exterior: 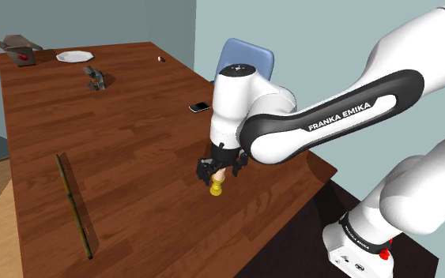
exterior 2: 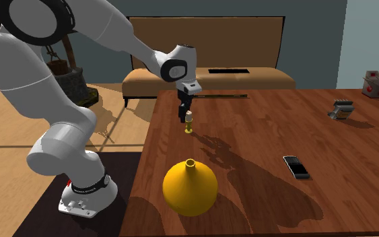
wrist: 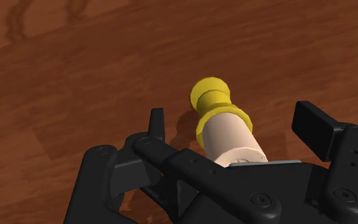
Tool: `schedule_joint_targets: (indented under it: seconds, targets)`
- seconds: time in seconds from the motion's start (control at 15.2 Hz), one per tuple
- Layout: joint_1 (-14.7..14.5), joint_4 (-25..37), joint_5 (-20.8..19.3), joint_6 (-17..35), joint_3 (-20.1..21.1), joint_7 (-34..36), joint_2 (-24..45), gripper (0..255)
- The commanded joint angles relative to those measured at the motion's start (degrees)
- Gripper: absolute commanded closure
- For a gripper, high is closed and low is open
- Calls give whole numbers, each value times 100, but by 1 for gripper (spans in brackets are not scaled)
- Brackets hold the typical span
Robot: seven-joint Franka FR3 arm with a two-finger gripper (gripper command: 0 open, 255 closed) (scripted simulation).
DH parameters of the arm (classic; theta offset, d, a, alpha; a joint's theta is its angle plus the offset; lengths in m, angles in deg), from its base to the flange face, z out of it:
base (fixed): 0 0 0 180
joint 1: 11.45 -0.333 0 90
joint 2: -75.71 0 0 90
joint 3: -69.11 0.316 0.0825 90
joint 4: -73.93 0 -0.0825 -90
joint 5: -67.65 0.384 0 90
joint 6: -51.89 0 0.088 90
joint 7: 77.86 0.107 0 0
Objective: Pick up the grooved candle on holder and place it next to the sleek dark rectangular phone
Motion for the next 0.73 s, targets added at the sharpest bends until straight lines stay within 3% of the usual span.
schedule_joint_targets:
  seconds: [0.0, 0.2, 0.26, 0.66]
  targets:
    - [1, -5, -3, 10, 1, 2, 5, 0]
    - [1, -5, -3, 9, 1, 1, 4, 0]
    - [1, -5, -3, 9, 1, 1, 4, 255]
    - [1, -4, -2, 7, 0, 0, 3, 255]
